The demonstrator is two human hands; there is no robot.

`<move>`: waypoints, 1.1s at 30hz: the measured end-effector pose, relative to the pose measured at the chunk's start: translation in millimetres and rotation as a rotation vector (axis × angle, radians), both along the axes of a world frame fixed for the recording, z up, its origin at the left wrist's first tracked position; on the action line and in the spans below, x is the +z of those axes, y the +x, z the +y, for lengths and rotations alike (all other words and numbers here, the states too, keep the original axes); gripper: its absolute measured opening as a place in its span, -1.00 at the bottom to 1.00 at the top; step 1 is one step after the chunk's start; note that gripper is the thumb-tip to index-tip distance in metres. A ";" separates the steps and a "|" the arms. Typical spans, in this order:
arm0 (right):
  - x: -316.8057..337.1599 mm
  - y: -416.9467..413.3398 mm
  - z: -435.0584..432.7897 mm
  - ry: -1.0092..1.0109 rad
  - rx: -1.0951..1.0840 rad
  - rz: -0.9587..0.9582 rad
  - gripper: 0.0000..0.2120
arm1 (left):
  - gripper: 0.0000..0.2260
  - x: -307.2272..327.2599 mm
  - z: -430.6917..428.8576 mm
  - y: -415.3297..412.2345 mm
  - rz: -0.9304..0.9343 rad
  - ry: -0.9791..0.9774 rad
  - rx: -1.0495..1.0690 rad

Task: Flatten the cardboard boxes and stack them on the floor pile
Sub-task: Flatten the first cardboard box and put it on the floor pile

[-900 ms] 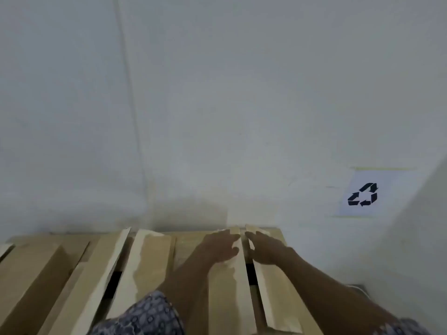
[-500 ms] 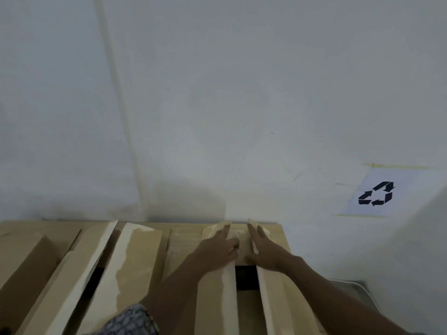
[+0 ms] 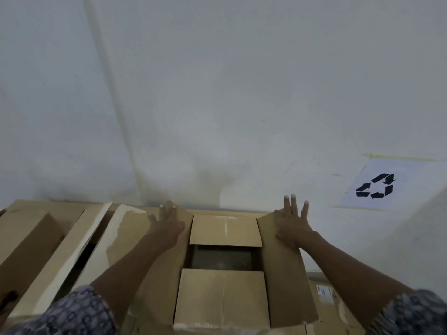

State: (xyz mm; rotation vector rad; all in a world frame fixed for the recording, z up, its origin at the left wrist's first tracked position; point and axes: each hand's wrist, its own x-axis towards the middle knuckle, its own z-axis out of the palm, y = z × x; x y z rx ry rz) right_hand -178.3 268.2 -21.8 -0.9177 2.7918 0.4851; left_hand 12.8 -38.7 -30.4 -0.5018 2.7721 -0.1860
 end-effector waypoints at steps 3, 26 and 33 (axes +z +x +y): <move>-14.3 9.0 -11.8 0.071 0.186 0.140 -0.57 | -0.61 -12.8 26.9 7.8 0.027 -0.120 -0.002; -11.9 -14.8 -19.3 -0.398 -0.051 -0.112 -0.50 | -0.37 2.8 61.0 49.4 0.013 0.127 0.239; -15.1 3.1 -20.6 -0.658 0.003 -0.188 -0.70 | -0.38 16.6 71.9 83.7 0.099 0.451 0.429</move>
